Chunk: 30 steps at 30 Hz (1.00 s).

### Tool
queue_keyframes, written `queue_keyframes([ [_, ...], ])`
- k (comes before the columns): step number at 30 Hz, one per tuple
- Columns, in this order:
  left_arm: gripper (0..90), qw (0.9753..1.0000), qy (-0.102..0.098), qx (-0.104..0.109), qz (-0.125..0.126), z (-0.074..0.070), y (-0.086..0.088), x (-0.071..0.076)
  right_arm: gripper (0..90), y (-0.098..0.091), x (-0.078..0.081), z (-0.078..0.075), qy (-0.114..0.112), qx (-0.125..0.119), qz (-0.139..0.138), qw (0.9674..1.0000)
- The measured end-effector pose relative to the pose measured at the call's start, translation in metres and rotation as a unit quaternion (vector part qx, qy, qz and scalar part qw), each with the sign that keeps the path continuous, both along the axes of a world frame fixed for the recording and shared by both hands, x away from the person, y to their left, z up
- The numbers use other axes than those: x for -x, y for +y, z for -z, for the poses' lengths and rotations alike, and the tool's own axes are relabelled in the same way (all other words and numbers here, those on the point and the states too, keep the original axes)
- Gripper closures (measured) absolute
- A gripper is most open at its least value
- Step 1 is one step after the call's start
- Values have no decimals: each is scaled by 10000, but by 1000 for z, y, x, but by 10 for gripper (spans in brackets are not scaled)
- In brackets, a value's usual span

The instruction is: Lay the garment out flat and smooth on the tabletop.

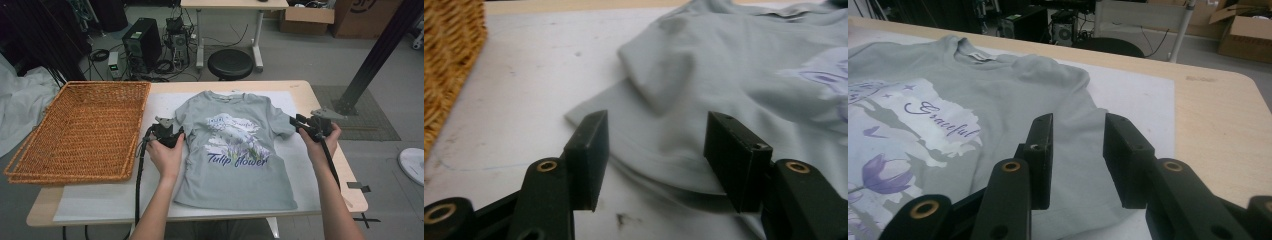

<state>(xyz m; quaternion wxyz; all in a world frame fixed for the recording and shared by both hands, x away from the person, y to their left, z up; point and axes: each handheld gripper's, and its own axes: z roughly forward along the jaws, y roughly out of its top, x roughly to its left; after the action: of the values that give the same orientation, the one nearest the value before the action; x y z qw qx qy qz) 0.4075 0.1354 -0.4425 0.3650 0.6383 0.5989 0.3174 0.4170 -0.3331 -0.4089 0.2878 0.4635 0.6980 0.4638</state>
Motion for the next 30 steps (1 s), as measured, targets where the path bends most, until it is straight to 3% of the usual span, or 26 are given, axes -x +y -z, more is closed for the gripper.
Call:
queue_keyframes([
  [3,429,9998,-32,34,-190,6,6,-10,658,1,1,1,-31,-31,-22,10000],
  [4,427,9997,71,-79,-230,8,7,-14,659,1,1,1,-32,-56,-32,10000],
  [6,433,9995,158,-77,-280,11,9,-21,660,2,1,2,-41,-36,-57,10000],
  [8,449,9994,77,-99,-331,13,10,-28,660,3,1,2,-46,-60,-78,9999],
  [9,464,9994,103,-37,-333,14,12,-30,660,4,0,2,-58,-64,-101,9999],
  [11,518,9992,296,-131,-234,17,13,-35,660,3,1,1,-76,-59,-124,9999],
  [14,554,9990,361,-149,-194,15,13,-38,660,2,1,-1,-113,-67,-131,9998],
  [16,609,9990,379,-116,-183,14,13,-39,661,0,1,-2,-126,-96,-125,9998],
  [18,765,9986,478,-198,-84,12,15,-40,662,0,1,-2,-132,-92,-133,9998],
  [20,841,9982,564,-219,-13,10,16,-42,668,0,2,-1,-130,-91,-150,9998],
  [22,860,9971,687,-331,-8,6,15,-44,672,1,2,0,-124,-70,-157,9998],
  [24,864,9954,768,-572,44,4,14,-45,676,1,3,1,-128,-49,-160,9998],
  [28,870,9946,528,-885,-134,-4,20,-45,685,-1,4,0,-150,-52,-169,9997],
  [30,870,9922,344,-1160,-306,-11,23,-45,688,-1,5,0,-156,-29,-159,9997],
])
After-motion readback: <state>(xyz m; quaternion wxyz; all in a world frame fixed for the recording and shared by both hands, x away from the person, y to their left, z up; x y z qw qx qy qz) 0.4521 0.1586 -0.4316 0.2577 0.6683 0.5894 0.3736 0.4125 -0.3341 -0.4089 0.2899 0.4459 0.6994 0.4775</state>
